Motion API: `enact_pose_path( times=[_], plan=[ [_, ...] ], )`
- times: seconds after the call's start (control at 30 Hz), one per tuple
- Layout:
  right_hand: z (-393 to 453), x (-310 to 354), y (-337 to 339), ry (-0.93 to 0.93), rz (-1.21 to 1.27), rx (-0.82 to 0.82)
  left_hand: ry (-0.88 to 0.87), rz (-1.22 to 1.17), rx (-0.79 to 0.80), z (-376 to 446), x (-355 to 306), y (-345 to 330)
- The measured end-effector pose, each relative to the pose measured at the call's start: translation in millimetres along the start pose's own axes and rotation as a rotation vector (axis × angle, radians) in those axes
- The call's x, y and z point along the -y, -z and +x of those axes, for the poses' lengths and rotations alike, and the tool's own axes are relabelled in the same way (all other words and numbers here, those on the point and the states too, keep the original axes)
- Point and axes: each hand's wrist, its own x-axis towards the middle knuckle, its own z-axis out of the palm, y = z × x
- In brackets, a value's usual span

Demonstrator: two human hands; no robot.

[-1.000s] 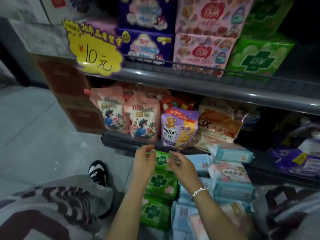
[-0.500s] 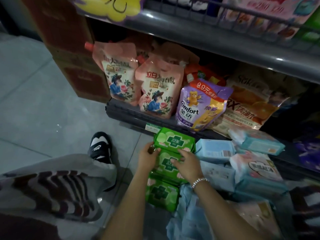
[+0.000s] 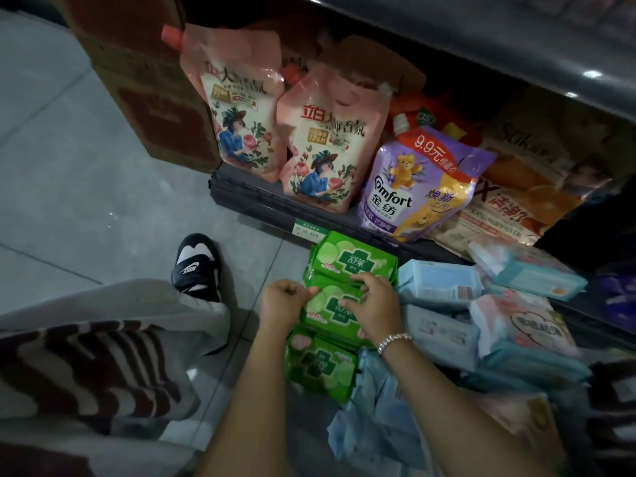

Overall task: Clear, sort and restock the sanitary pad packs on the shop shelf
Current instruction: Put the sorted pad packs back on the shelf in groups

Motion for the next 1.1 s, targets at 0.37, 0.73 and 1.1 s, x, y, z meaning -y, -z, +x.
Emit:
enact_pose_path(
  times=[0.37,0.73,1.1],
  plan=[
    [-5.9,-4.8,18.8,0.102,-0.197,0.293,0.047,-0.068,0.089,2.1,-10.5,23.7],
    [-12.6,0.0,11.4,0.101,-0.116,0.419,0.049,-0.128,0.049,4.3,-25.5,48.3],
    [-10.7,30.3,27.2,0.175,-0.115,0.261,0.018,-0.232,0.075,6.2,-50.2,64.3]
  ],
)
